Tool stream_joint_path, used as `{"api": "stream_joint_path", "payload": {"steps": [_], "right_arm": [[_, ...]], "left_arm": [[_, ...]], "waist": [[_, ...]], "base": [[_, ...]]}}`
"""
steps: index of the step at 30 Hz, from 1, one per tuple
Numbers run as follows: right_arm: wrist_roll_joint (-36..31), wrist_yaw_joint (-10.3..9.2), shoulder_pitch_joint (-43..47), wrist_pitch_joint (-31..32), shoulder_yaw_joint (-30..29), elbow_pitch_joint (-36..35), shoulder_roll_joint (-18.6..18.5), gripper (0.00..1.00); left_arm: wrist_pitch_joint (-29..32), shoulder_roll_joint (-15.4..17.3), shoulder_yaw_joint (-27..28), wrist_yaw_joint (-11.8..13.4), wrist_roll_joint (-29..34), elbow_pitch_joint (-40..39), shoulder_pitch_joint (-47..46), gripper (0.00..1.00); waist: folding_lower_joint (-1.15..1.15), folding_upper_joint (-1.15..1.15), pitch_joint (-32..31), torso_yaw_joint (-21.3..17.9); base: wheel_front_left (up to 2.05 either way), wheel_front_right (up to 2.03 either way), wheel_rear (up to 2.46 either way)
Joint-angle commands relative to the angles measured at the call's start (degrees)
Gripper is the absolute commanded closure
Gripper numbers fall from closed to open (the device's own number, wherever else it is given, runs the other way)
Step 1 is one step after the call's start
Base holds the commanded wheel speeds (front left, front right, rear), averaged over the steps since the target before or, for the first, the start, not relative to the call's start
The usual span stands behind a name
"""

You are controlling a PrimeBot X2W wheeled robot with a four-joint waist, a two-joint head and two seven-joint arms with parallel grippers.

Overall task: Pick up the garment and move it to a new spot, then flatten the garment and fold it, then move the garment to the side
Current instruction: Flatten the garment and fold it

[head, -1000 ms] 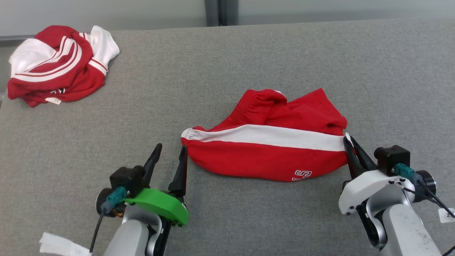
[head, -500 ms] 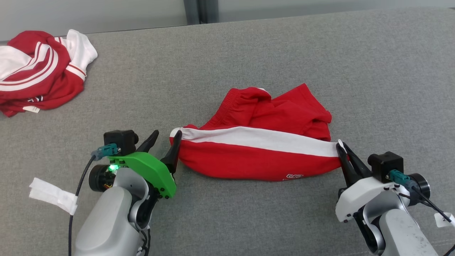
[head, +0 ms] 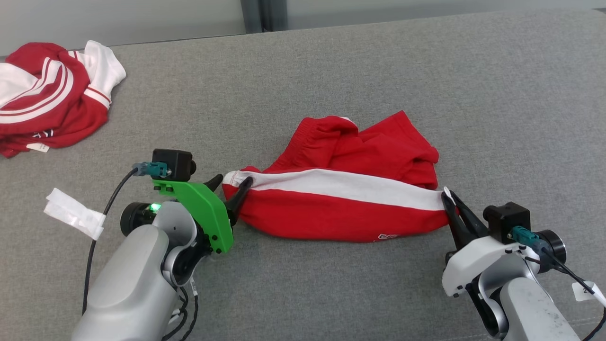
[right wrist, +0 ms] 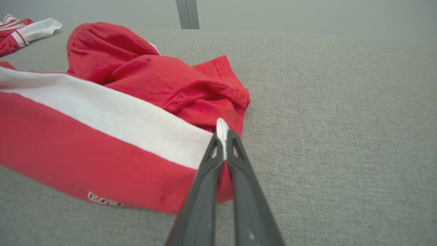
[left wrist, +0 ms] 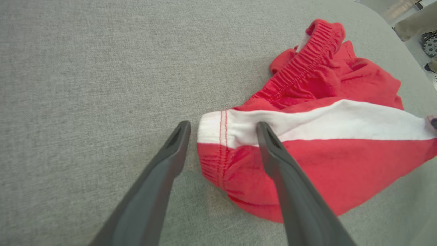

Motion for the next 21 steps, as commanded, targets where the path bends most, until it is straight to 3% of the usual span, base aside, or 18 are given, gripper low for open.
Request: {"api": "stream_joint_path", "payload": {"steps": [1, 11, 12, 13, 15, 16, 17, 19, 20, 21], "right_arm": [[0.5, -0.02, -0.6, -0.3, 0.2, 0.2, -0.1, 1.0], [0.6, -0.02, -1.3, -0.6, 0.8, 0.4, -0.2, 1.0], [0.6, -0.02, -1.4, -0.7, 0.8, 0.4, -0.2, 1.0], [0.6, -0.02, -1.4, -0.6, 0.8, 0.4, -0.2, 1.0], [0.6, -0.02, -1.5, -0.7, 0.7, 0.4, -0.2, 1.0], [0.6, -0.02, -1.5, -0.8, 0.8, 0.5, -0.2, 1.0], [0.7, -0.02, -1.6, -0.8, 0.7, 0.6, -0.2, 1.0], [0.7, -0.02, -1.7, -0.9, 0.7, 0.7, -0.2, 1.0], [0.7, -0.02, -1.7, -1.0, 0.6, 0.8, -0.3, 1.0], [0.8, -0.02, -1.8, -1.1, 0.6, 0.8, -0.3, 1.0]], "left_arm": [[0.3, 0.8, -0.5, -0.2, -1.1, -0.2, -0.9, 0.0], [0.5, 1.8, -2.8, -0.2, -3.9, 0.4, -2.3, 0.02], [0.5, 1.9, -3.0, -0.2, -4.3, 0.4, -2.5, 0.15], [0.7, 2.0, -3.3, -0.2, -4.7, 0.5, -2.7, 0.42], [0.7, 2.2, -3.7, -0.2, -5.0, 0.5, -3.0, 0.64], [0.7, 2.2, -3.8, -0.2, -5.1, 0.5, -3.1, 0.67], [0.4, 2.3, -3.9, -0.2, -5.5, 0.5, -3.2, 0.77], [0.1, 2.4, -4.0, -0.2, -6.1, 0.4, -3.5, 0.88], [0.0, 2.5, -4.1, -0.2, -6.3, 0.4, -3.5, 1.0], [0.0, 2.6, -4.3, -0.2, -6.5, 0.3, -3.4, 1.0]], "waist": [[0.0, 0.0, 0.0, -0.1], [0.0, 0.0, 0.7, -0.5], [0.0, 0.0, 0.8, -0.6], [0.0, 0.0, 0.9, -0.6], [0.0, 0.0, 1.0, -0.5], [0.0, 0.0, 1.1, -0.5], [0.0, 0.0, 1.1, -0.5], [0.0, 0.0, 1.2, -0.4], [0.0, 0.0, 1.2, -0.4], [0.0, 0.0, 1.2, -0.3]], "base": [[0.0, 0.0, 0.0], [0.0, 0.0, 0.0], [0.0, 0.0, 0.0], [0.0, 0.0, 0.0], [0.0, 0.0, 0.0], [0.0, 0.0, 0.0], [0.0, 0.0, 0.0], [0.0, 0.0, 0.0], [0.0, 0.0, 0.0], [0.0, 0.0, 0.0]]}}
